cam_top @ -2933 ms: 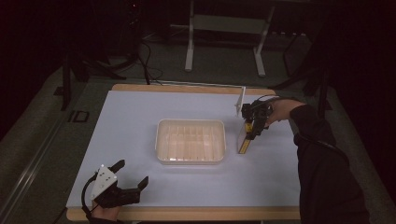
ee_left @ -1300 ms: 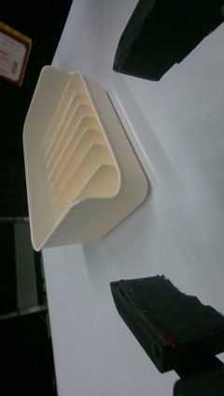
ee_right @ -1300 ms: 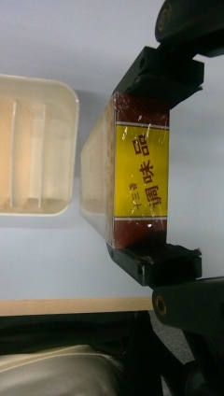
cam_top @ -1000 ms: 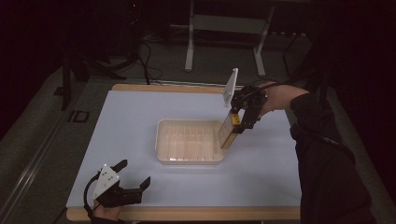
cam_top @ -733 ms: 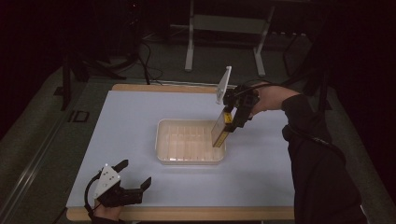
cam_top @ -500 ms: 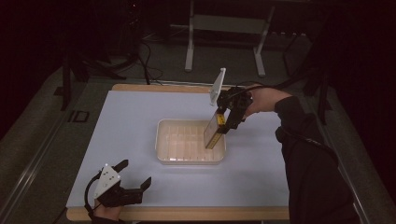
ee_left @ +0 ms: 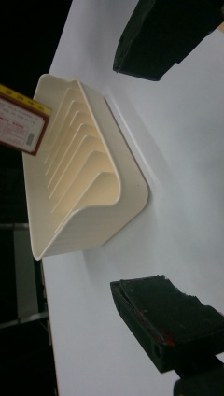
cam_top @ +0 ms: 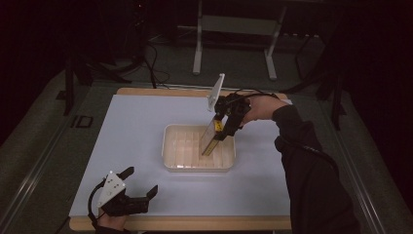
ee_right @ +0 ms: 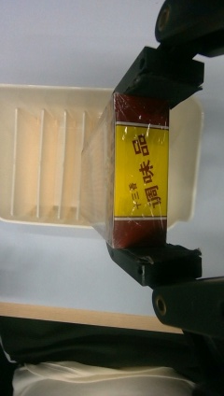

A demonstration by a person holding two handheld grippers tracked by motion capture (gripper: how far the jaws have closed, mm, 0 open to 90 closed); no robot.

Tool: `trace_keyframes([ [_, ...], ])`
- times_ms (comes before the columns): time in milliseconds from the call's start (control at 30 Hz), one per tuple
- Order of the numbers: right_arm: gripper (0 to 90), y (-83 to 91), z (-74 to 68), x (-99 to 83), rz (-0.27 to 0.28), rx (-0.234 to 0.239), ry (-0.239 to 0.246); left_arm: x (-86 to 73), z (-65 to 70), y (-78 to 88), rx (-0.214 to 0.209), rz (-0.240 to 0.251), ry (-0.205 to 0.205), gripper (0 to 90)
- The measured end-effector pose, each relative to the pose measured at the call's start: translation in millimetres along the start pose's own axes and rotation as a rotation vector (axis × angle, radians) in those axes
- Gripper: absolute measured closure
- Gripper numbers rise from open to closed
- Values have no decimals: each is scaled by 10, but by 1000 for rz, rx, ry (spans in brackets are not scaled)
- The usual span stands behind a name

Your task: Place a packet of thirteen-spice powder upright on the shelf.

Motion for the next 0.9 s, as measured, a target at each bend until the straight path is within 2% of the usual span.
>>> trace_keyframes([
  [233,319,-96,79,9,27,-3,0,0,-3,3,-1,-3,-2,0],
  [500,319,-232,145,-51,20,5,-18,2,-14,11,-4,-1,2,0],
  [900,318,-361,161,-116,1,18,-41,2,-5,8,-5,-3,0,0],
])
Point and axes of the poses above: each handheld gripper's, and its own axes: y roughly backward along the jaws, x roughly out of its top, z roughly to its right, the point moved 2 cm from there along -y, roughly forward along the jaws, and after that the axes turned 15 degrees about y, right-handed, at the moved point
